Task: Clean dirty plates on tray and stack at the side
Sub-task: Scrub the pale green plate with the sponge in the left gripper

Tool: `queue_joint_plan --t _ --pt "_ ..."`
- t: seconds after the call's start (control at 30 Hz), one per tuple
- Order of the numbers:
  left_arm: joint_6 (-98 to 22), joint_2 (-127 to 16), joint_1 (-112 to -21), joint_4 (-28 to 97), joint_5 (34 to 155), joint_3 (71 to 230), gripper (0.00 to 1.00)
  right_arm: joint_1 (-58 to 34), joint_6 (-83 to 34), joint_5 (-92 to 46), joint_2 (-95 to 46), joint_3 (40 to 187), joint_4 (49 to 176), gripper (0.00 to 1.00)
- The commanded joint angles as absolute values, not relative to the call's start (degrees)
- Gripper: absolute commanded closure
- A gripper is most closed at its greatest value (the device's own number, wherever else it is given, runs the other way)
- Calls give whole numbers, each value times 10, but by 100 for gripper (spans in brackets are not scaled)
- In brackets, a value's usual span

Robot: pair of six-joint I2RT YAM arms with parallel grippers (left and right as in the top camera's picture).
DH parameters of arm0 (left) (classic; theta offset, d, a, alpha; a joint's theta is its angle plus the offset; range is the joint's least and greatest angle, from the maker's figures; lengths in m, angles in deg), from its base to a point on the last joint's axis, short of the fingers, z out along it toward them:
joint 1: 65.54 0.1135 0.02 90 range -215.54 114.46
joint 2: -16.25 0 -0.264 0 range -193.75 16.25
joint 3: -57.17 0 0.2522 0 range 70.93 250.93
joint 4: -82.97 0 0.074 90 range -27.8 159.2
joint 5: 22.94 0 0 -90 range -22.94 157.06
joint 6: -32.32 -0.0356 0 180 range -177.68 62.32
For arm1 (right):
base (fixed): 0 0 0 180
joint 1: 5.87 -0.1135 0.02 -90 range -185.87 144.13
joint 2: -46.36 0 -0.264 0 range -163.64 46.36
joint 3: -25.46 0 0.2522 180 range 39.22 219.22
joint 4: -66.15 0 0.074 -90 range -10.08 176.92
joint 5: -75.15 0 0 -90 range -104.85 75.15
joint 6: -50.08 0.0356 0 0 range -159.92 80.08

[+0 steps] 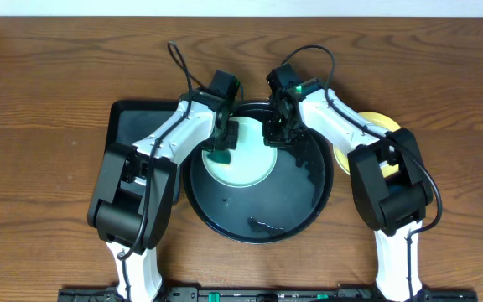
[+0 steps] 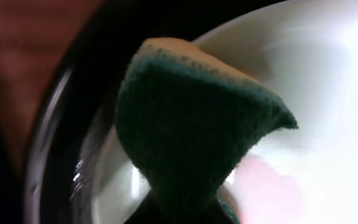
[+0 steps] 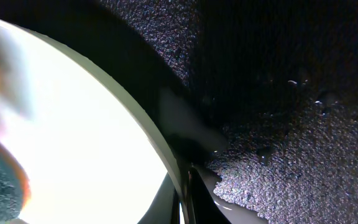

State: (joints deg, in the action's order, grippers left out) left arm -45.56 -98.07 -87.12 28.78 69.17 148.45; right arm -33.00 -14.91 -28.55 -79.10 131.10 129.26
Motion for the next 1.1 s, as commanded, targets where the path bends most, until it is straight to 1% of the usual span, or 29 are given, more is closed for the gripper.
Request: queue_joint_plan --t 0.0,0.27,0.33,0.5,0.6,0.77,0.9,0.97,1.07 --pt "-395 -983 -869 248 654 1480 93 -341 -139 -271 -821 1306 1291 99" --pt "-633 -983 -874 190 981 1480 93 -341 -139 -271 -821 1306 1290 99" --pt "-656 -983 -874 189 1012 1480 93 -341 -139 -271 -821 1306 1290 98" --pt "-658 -983 -874 231 1009 1480 92 -341 -139 -271 -821 1306 1292 98" --pt "-655 -983 -874 269 980 1480 92 -341 -143 -271 -821 1306 1292 99" --pt "-610 -983 -871 305 867 1480 92 -341 -143 -271 -821 1306 1292 99" --pt "-526 -983 -871 317 703 1480 92 -341 -143 -271 -821 1306 1292 99" --pt "-497 -983 -870 319 669 1480 92 -341 -143 -271 -821 1306 1291 98" --pt "-466 -983 -868 318 666 1482 92 -341 -143 -271 -821 1306 1291 99"
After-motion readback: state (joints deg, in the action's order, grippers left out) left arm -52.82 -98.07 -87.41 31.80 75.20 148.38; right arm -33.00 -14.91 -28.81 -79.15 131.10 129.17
